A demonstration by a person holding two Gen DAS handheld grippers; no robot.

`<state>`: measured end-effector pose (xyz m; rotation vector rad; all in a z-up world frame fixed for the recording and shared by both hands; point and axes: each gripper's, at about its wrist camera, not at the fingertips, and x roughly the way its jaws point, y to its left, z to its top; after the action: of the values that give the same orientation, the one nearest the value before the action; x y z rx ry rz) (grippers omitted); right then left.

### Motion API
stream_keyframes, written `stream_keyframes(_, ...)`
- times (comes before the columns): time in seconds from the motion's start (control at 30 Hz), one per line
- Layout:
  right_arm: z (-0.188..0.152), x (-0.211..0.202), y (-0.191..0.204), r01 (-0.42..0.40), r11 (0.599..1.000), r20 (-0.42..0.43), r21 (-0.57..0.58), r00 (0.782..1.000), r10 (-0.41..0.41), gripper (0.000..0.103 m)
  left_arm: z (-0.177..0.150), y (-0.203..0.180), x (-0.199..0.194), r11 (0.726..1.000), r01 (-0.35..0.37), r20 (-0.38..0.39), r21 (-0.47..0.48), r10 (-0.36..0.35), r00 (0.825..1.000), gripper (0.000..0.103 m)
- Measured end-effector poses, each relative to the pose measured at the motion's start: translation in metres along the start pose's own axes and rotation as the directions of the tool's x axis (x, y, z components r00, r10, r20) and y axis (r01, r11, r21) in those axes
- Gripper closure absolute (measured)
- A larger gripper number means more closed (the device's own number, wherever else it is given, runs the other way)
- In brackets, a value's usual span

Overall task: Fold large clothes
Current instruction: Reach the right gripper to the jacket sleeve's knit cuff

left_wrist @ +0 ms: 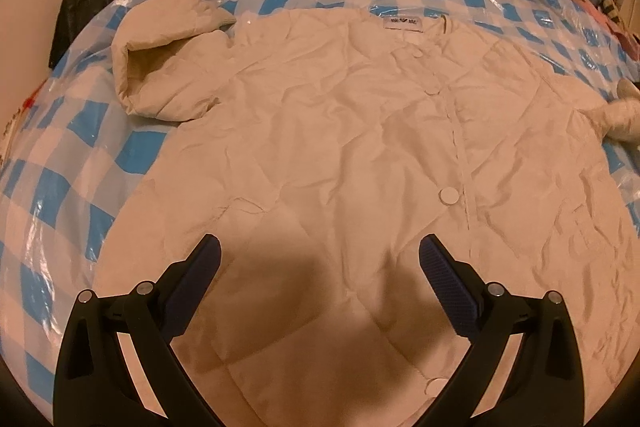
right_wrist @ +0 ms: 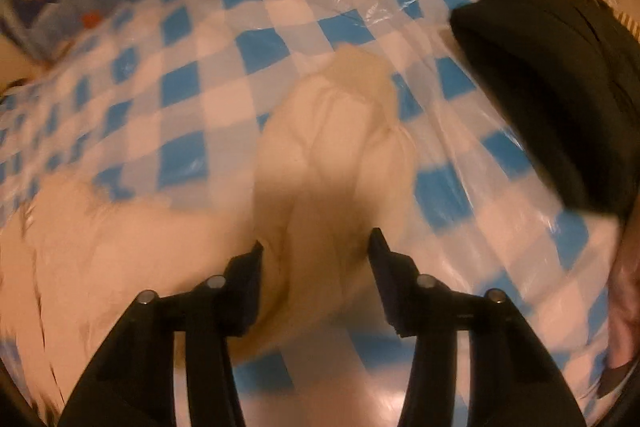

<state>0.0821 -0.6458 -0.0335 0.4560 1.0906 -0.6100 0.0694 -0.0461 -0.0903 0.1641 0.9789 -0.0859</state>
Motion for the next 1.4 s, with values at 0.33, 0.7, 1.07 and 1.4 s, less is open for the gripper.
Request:
stream_keyframes(0.33, -0.102, -0.078, -0.088, -0.432, 0.874, 0.201, 0.223, 0.898, 0.392, 0.026, -0.004, -0.011, 0.002, 0.999, 0.035, -0.018, 0.001, -0.035, 0.999, 0.007)
stream_keyframes(0.7, 0.013, -0.045, -0.014, -0.267, 0.957, 0.143, 0.112, 0.958, 0.25, 0.017, -0.004, -0.016, 0.008, 0.999, 0.024, -0.029, 0.021, -0.023, 0.999, 0.007)
stream_keyframes(1.07, 0.057, 0.055, 0.078, 0.413, 0.85, -0.018, -0.328, 0.896, -0.443, 0.009, -0.004, -0.013, 0.016, 1.0, 0.006, -0.045, 0.027, -0.005, 0.999, 0.007)
stream_keyframes(1.4, -0.111, -0.059, -0.123, -0.162, 0.961, 0.116, 0.223, 0.984, 0.139, 0.008, -0.005, -0.01, 0.009, 0.999, 0.051, -0.039, -0.006, -0.051, 0.998, 0.007)
